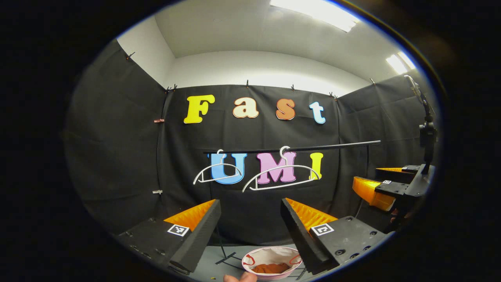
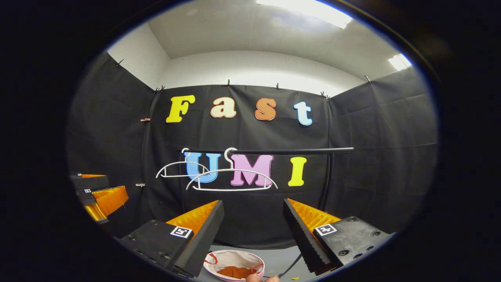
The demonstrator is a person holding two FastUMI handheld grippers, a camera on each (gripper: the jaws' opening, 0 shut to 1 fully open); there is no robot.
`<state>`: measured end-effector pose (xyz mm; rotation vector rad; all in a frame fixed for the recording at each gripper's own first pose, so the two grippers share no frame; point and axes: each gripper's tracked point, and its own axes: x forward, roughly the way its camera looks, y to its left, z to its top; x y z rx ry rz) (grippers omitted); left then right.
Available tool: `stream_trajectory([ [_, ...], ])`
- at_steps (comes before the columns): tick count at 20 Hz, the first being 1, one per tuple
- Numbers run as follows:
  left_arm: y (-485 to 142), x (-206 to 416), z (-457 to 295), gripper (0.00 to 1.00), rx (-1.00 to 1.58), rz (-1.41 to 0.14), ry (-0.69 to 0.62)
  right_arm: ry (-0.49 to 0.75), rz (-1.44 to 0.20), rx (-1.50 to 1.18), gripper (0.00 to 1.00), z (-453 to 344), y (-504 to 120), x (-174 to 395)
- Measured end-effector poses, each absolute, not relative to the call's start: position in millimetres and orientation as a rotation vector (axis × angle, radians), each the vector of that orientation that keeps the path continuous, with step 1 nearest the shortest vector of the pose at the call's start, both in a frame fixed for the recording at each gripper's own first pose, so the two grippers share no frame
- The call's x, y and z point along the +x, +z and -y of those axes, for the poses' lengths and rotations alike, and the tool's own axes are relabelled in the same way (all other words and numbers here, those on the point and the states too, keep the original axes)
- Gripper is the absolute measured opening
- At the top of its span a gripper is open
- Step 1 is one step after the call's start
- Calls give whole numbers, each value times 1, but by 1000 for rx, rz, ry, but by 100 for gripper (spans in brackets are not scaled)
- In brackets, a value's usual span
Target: Grasp the clothes on the hanger with both hands and then place them into the laundry hamper below.
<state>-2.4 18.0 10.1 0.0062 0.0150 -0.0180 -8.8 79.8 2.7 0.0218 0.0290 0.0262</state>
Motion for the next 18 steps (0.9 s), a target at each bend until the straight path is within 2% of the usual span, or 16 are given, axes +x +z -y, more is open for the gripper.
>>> stream_trajectory([
  [18,14,0,-24,97,14,17,-21,-34,-33,26,97,-69,-1,-16],
])
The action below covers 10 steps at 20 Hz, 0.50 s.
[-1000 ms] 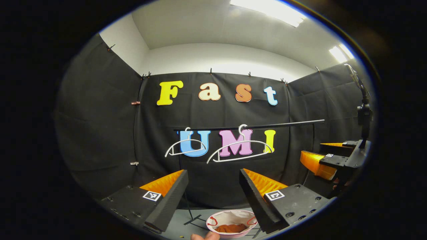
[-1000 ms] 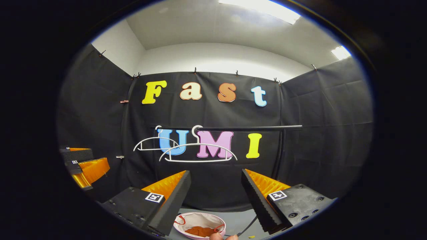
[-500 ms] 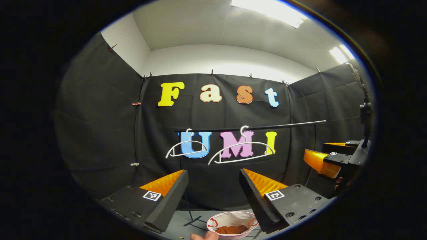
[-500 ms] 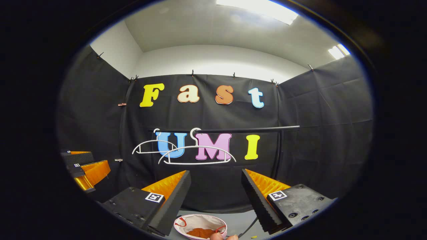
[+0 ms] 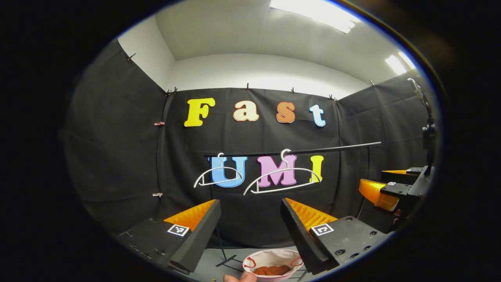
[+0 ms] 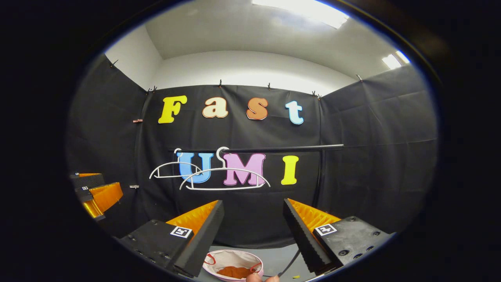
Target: Grasp the clothes on the hanger with both hands and then place them into the laundry hamper below.
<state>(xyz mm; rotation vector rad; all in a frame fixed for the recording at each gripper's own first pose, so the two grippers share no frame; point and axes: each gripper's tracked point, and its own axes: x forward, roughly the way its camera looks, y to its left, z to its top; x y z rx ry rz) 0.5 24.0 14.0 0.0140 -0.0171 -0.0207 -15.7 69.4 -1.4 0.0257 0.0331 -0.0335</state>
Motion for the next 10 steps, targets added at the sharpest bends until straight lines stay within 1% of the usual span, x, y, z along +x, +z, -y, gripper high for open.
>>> stream_trajectory([
  [10,9,3,-28,97,23,19,-16,-43,-46,27,97,-68,-11,-15],
])
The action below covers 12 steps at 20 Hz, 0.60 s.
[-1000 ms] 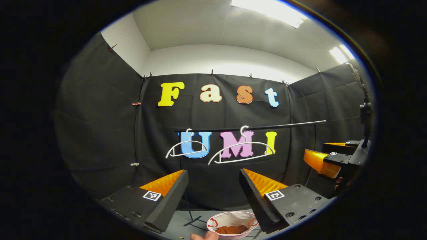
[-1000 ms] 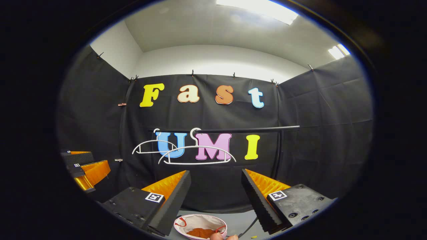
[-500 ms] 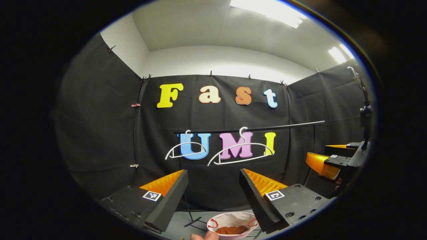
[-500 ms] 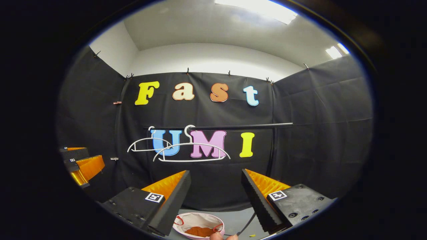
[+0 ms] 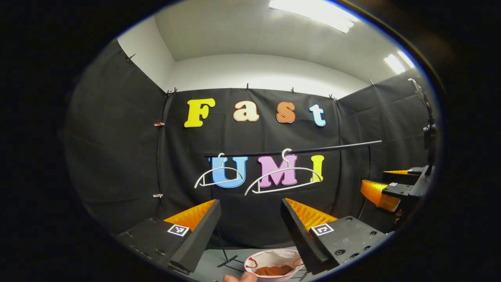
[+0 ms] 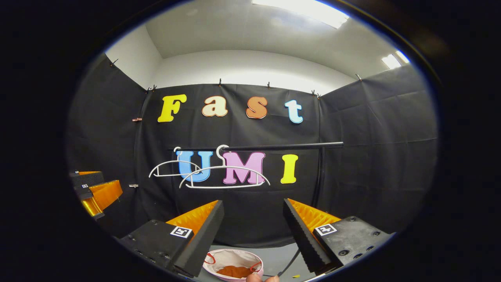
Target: Grasp the clothes on the hanger with both hands and then place them into the laundry hamper below.
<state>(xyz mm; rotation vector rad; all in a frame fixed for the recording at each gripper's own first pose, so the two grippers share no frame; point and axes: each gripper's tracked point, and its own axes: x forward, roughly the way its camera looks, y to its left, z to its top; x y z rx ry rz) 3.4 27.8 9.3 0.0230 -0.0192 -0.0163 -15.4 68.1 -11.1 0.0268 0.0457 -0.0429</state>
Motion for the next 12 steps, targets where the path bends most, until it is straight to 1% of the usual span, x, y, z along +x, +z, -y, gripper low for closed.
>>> stream_trajectory([
  [7,3,11,-19,97,33,9,5,-30,-30,16,97,-57,-11,-7],
  [12,1,19,-2,97,45,2,20,5,-40,3,97,-51,-17,-2],
])
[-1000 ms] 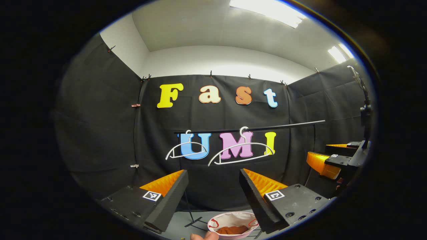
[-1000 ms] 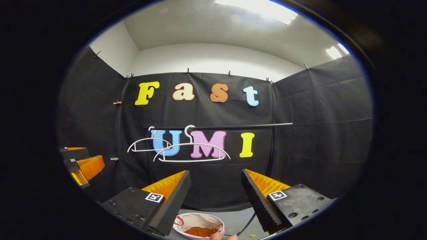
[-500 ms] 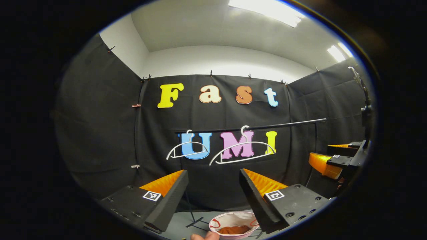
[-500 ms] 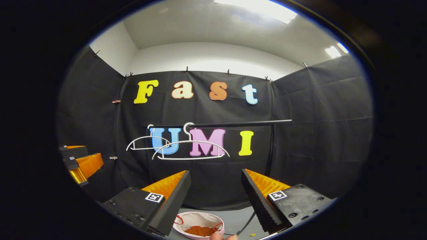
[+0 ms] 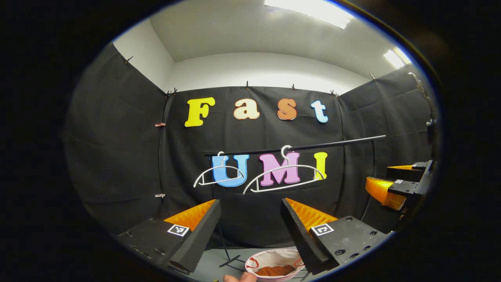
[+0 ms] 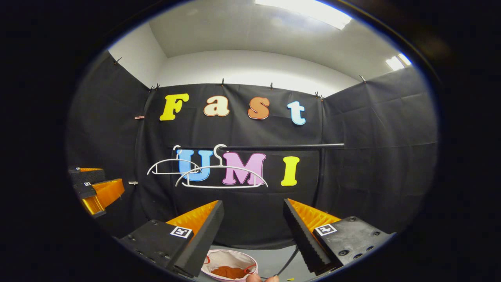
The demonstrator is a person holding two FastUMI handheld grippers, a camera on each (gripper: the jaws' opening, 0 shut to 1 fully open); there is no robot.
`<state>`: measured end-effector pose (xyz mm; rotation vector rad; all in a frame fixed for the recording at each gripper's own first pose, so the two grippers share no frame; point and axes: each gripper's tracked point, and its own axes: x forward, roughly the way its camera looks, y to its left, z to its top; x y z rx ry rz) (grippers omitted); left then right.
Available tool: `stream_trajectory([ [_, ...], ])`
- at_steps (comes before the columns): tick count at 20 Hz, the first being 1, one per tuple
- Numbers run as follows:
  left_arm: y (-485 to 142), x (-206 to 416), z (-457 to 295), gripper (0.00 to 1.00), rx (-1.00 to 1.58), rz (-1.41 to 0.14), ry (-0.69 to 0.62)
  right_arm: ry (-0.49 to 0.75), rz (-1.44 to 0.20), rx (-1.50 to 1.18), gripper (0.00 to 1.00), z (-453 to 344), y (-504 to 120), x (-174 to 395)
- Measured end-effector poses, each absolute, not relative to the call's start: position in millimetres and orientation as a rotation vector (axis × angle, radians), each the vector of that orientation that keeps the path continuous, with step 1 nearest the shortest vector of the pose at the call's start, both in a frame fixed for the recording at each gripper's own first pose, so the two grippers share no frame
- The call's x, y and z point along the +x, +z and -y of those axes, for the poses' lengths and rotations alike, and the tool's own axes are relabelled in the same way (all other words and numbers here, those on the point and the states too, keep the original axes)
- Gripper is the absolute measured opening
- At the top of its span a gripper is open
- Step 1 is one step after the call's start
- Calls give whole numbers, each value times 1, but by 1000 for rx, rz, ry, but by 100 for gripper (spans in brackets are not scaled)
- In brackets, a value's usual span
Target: Grasp the clothes on the hanger with both hands and then place them into the laundry hamper below.
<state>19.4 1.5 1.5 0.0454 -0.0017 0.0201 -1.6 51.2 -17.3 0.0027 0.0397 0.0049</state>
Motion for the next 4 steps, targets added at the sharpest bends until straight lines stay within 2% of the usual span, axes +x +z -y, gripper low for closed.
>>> stream_trajectory([
  [4,2,20,7,97,26,1,38,28,-55,6,98,-51,-26,2],
])
